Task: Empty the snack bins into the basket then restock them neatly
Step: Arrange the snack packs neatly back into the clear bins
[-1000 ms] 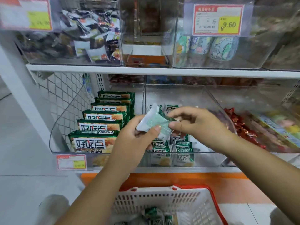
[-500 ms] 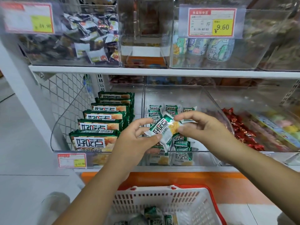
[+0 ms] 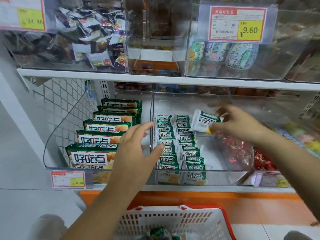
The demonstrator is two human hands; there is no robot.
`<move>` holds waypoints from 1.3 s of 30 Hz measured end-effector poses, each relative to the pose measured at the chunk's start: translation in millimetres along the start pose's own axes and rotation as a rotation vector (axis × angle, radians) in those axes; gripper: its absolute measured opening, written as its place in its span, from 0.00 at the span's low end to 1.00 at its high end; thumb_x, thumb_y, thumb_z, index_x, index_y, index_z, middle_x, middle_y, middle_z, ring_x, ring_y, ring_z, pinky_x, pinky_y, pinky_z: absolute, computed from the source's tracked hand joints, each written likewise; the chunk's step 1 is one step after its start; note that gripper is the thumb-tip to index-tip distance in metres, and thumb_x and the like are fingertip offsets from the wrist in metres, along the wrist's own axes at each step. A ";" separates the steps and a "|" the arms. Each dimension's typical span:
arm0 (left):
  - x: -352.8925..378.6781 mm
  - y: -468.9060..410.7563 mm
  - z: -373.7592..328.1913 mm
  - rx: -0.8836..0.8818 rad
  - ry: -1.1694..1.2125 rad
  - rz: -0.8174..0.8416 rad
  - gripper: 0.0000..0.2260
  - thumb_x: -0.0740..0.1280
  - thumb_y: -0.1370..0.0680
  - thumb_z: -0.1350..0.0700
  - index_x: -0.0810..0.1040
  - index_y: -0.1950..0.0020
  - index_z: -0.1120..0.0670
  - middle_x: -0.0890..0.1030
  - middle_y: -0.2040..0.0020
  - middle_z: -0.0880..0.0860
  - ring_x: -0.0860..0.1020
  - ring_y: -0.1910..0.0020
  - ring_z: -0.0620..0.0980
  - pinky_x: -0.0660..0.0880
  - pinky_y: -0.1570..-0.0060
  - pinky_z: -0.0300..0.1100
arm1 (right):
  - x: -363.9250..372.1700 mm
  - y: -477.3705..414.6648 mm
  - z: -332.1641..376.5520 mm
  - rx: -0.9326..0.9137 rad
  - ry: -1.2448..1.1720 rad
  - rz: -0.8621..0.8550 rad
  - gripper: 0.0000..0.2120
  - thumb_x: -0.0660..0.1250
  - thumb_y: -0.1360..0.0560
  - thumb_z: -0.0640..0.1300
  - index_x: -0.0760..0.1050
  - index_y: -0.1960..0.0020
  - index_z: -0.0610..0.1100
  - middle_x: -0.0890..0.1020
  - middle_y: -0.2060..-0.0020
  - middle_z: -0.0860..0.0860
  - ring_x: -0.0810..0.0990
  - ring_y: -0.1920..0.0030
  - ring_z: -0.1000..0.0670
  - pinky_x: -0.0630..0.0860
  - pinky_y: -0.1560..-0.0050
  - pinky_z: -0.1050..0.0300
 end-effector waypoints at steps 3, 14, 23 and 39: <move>14.3 -3.5 10.0 -0.038 -0.099 0.120 0.32 0.67 0.24 0.41 0.57 0.23 0.40 0.64 0.25 0.42 0.69 0.30 0.45 0.70 0.31 0.50 | -4.2 -42.4 -9.8 -0.090 0.457 0.059 0.20 0.72 0.28 0.40 0.76 0.37 0.50 0.78 0.44 0.48 0.75 0.54 0.52 0.69 0.56 0.64; 24.5 -12.1 34.6 -0.128 0.006 0.188 0.31 0.69 0.24 0.45 0.59 0.24 0.37 0.71 0.30 0.38 0.74 0.39 0.36 0.73 0.38 0.40 | 63.8 -108.6 -52.9 0.002 0.946 0.342 0.13 0.67 0.27 0.39 0.72 0.43 0.49 0.72 0.53 0.50 0.74 0.53 0.47 0.70 0.55 0.55; 25.8 -8.6 37.9 -0.156 0.113 0.286 0.33 0.69 0.25 0.45 0.56 0.24 0.33 0.68 0.30 0.33 0.66 0.41 0.24 0.69 0.31 0.44 | 69.8 -111.5 -64.8 0.034 0.999 0.297 0.22 0.65 0.26 0.46 0.67 0.33 0.53 0.74 0.44 0.45 0.73 0.42 0.43 0.73 0.42 0.48; -17.9 44.2 22.8 0.132 -0.042 0.066 0.23 0.68 0.23 0.47 0.68 0.30 0.40 0.72 0.39 0.36 0.71 0.40 0.36 0.68 0.40 0.37 | 25.3 28.9 54.8 -0.302 0.174 -0.002 0.16 0.69 0.25 0.47 0.74 0.38 0.54 0.81 0.54 0.58 0.78 0.59 0.54 0.75 0.54 0.59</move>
Point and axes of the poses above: each hand's wrist, its own y-axis away from the middle knuckle, its own x-axis out of the palm, z = x × y, the point moved 9 cm from there along -y, towards the middle knuckle
